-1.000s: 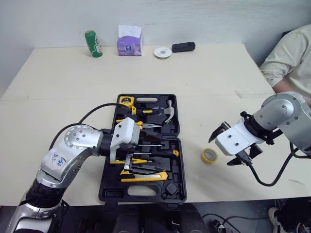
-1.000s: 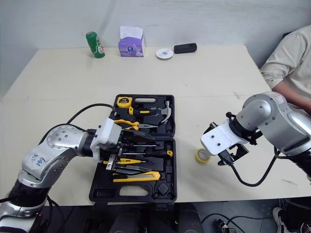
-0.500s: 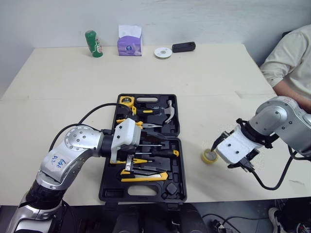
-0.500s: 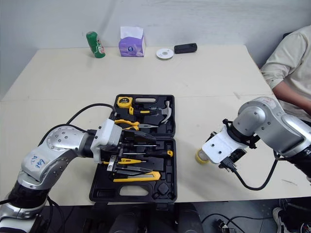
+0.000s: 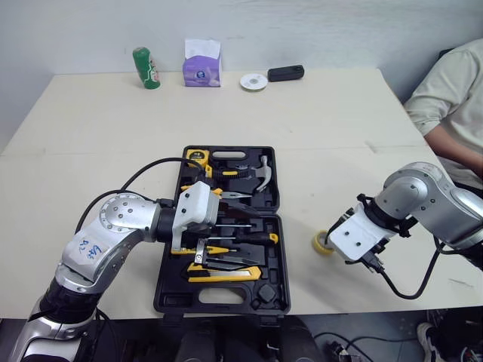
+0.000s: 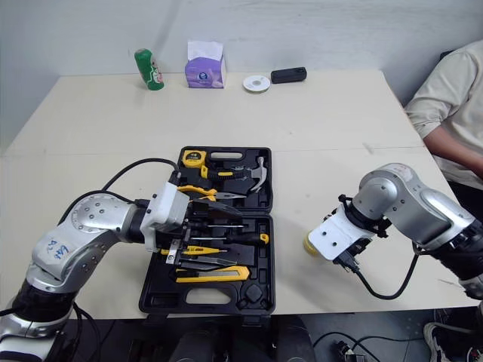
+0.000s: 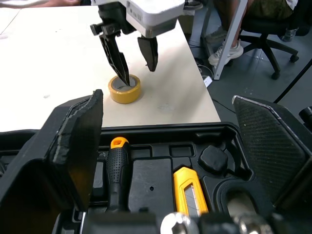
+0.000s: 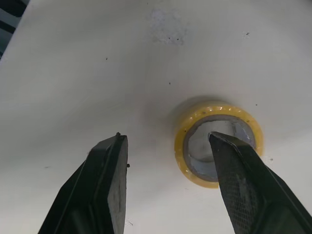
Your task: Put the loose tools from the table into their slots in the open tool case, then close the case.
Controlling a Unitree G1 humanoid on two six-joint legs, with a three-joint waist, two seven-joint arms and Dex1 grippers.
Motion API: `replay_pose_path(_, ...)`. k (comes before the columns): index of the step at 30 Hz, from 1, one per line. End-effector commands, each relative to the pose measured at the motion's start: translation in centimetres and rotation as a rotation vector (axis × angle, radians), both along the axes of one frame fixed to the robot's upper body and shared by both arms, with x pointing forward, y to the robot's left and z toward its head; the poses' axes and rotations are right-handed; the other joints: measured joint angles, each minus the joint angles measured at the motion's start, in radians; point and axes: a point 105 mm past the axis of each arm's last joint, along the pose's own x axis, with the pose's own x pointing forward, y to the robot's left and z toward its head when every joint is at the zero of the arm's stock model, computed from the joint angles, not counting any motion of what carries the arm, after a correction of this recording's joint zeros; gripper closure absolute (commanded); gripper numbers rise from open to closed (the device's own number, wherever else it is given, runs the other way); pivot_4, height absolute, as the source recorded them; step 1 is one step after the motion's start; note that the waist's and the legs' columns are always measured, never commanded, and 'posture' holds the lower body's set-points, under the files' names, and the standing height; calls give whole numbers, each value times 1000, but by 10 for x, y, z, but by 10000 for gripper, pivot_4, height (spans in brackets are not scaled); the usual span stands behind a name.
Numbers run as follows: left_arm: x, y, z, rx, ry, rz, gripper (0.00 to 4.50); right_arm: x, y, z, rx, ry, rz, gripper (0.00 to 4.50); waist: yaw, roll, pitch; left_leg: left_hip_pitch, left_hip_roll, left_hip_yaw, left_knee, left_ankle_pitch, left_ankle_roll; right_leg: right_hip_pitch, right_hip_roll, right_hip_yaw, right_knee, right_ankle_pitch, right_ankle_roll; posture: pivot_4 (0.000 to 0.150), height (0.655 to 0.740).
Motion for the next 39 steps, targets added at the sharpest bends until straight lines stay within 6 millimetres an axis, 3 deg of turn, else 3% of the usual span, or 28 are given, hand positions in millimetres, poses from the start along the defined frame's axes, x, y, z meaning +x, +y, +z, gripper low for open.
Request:
replay_pose_path(1,-2,-1,10,-14,-41,-8,0,1,-1,7,-16,-14,21,17261,0,0,0,0,0,0,0,0,0,0,0,0,0,0,0,1500,7316)
replay_pose_path(10,-2,1,11,-8,-41,-4,0,5,1,1,-12,-32,27,17261,-1,0,0,0,0,0,1,0,0,0,0,0,1,0,0,1500,7316)
replay_pose_path(13,-2,1,11,-7,-42,-4,0,5,0,1,-16,-32,43,25656,0,0,0,0,0,0,1,0,0,0,0,0,1,0,0,1500,7316)
replay_pose_path(17,-2,1,10,-7,-35,-6,0,5,-1,1,-18,-35,49,44833,-1,0,0,0,0,0,1,0,0,0,0,0,1,0,0,1500,7316)
replay_pose_path(26,-2,8,0,1,-19,-6,0,2,0,6,38,-49,59,44833,-1,0,0,0,0,0,1,0,0,0,0,0,1,0,0,1500,7316)
replay_pose_path(34,-11,24,-27,98,47,-28,0,-32,39,31,309,74,163,44833,-2,0,0,0,1,0,1,0,0,0,0,0,1,0,0,1500,7316)
replay_pose_path(39,-19,39,-41,191,74,-28,0,-50,74,28,457,149,249,44833,-2,0,0,0,1,-1,1,0,0,0,0,0,1,0,0,1500,7316)
